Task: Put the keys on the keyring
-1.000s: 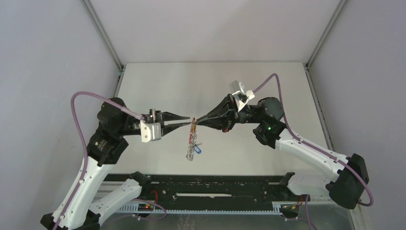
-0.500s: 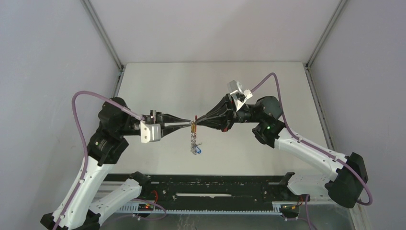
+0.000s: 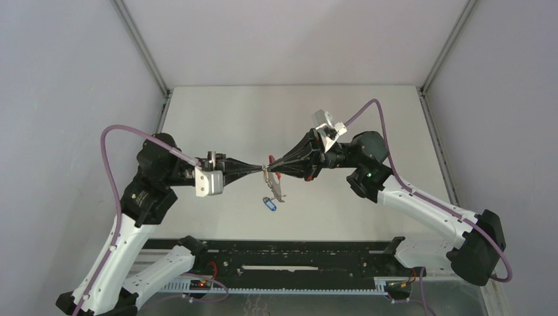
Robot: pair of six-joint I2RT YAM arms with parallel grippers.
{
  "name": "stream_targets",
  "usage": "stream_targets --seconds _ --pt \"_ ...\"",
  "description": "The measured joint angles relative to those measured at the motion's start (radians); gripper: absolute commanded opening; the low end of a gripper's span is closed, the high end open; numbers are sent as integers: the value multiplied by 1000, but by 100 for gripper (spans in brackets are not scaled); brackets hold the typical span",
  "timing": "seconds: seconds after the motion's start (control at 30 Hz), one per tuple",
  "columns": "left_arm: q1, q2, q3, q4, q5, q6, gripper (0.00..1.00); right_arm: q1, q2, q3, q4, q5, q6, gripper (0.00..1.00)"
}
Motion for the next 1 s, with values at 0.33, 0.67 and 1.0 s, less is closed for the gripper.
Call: stream_targets --seconds 0.33,0.67,1.0 --pt "0 -50 -45 18 -3 108 0 7 4 0 -1 5 0 0" --pt "-9 -138 -150 24 -30 377 0 22 20 0 -3 23 0 0" --pt "-21 -174 -207 27 -24 554 0 30 26 0 -20 36 0 0"
